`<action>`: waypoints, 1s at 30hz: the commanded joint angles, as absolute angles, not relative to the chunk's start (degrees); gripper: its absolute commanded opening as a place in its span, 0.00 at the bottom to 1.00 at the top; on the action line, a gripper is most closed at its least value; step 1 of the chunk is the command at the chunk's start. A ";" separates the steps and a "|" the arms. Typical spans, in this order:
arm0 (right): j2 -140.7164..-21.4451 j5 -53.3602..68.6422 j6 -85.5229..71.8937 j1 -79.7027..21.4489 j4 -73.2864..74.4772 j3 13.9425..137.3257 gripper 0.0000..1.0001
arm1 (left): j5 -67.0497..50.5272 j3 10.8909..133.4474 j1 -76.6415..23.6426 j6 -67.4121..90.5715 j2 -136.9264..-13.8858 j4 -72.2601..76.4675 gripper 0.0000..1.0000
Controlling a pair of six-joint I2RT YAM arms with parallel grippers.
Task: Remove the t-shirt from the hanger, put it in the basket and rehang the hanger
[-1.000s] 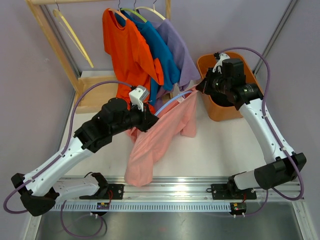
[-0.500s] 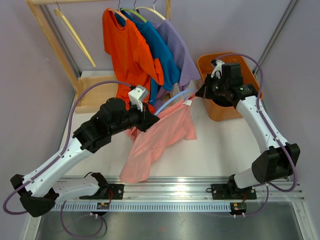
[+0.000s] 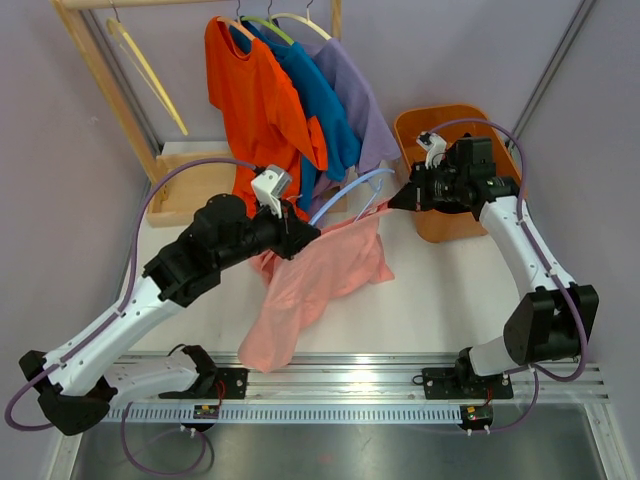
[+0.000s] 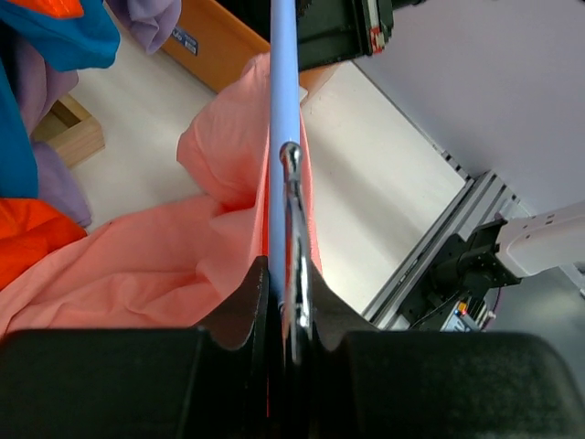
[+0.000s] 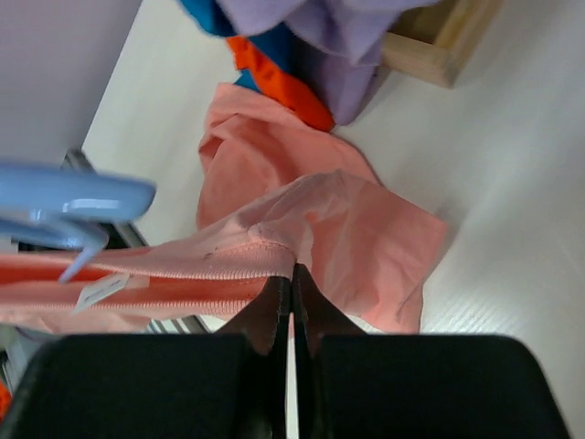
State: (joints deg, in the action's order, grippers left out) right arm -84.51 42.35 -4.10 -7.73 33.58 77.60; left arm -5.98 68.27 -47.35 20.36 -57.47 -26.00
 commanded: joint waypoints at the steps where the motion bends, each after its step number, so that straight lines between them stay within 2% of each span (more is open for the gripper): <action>1: -82.09 53.24 6.67 -6.06 29.00 76.20 0.00 | -4.84 69.18 -47.55 22.76 -57.83 -15.75 0.00; 3: -81.83 56.86 9.13 -5.98 30.49 76.11 0.00 | -5.01 69.26 -47.46 22.59 -59.58 -13.46 0.00; 6: -81.56 58.53 13.61 -6.06 33.74 76.99 0.11 | -7.81 70.31 -47.11 21.27 -63.36 -11.87 0.00; 7: -81.65 58.80 15.54 -6.06 35.40 77.60 0.16 | -8.78 70.66 -46.94 20.31 -64.15 -11.87 0.00; 8: -81.56 59.58 19.91 -5.98 39.25 78.22 0.27 | -10.44 71.01 -46.67 19.61 -65.73 -11.87 0.00; 10: -81.39 59.85 25.90 -5.98 44.71 80.68 0.37 | -12.12 72.24 -45.53 17.51 -67.14 -12.83 0.00; 11: -80.69 60.20 31.76 -5.89 50.04 81.29 0.46 | -12.65 72.59 -44.57 16.62 -67.76 -13.35 0.00; 15: -78.23 59.85 46.82 -5.54 63.34 83.05 0.56 | -15.99 73.12 -41.41 14.24 -69.87 -13.45 0.00; 20: -77.25 63.70 63.77 -5.62 79.50 87.09 0.63 | -25.47 75.93 -39.38 7.31 -73.29 -18.43 0.00; 26: -81.19 69.86 72.67 -5.63 82.00 96.93 0.76 | -34.36 78.31 -39.37 -5.26 -76.64 -24.43 0.00; 30: -87.87 69.44 78.82 -7.55 87.52 108.51 0.80 | -35.68 81.81 -39.37 -9.84 -78.13 -28.29 0.00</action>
State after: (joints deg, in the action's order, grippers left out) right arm -83.13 66.92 69.87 -6.20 76.51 101.41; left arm -30.61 76.53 -39.33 -3.03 -77.80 -27.44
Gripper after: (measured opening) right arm 0.794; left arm 0.127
